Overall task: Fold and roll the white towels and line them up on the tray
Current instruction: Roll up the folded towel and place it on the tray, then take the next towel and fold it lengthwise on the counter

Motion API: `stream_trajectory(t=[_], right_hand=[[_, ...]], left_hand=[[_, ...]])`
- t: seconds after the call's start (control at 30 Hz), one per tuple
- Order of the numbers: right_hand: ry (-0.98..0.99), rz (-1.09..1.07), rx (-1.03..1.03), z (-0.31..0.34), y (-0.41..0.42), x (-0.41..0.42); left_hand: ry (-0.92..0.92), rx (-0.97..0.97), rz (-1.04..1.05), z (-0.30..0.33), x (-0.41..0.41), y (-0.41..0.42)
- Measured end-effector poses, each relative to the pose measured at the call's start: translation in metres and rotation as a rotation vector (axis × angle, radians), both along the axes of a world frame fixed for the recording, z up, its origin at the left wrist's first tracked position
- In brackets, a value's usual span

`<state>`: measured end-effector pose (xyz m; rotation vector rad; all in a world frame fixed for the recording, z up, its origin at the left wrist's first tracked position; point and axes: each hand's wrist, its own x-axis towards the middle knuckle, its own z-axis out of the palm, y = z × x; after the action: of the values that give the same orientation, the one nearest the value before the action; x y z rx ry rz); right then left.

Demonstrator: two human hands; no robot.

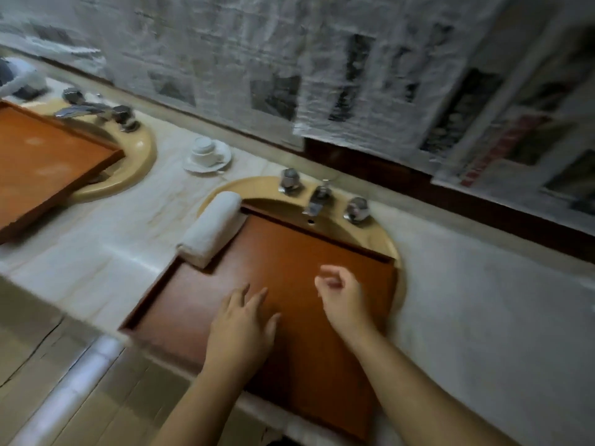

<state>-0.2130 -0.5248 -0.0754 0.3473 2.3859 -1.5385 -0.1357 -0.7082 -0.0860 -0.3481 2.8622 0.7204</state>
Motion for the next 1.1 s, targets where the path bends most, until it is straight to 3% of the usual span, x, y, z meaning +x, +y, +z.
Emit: stream_trajectory(t=[0.17,0.33,0.5,0.7,1.0,1.1], right_hand=[[0.158,-0.343,0.175,0.006,0.178,0.045],[0.185,-0.622,0.325,0.023,0.353,0.104],[0.151,-0.679,0.604,0.034,0.491,0.182],[0.117,-0.727,1.013,0.041,0.598,0.254],[-0.005,-1.0,0.749,0.055,0.71,0.24],[-0.107,-0.985,0.664,0.051,0.735,0.221]], left_hand=[[-0.001,0.077,-0.439,0.01,-0.024,0.139],[0.029,0.083,-0.774,0.026,-0.017,0.31],[0.01,0.176,-0.97,0.034,0.007,0.462],[0.006,0.263,-1.099,0.047,0.04,0.599],[0.127,0.216,-1.221,0.094,0.039,0.744],[0.185,0.171,-1.253,0.105,0.028,0.781]])
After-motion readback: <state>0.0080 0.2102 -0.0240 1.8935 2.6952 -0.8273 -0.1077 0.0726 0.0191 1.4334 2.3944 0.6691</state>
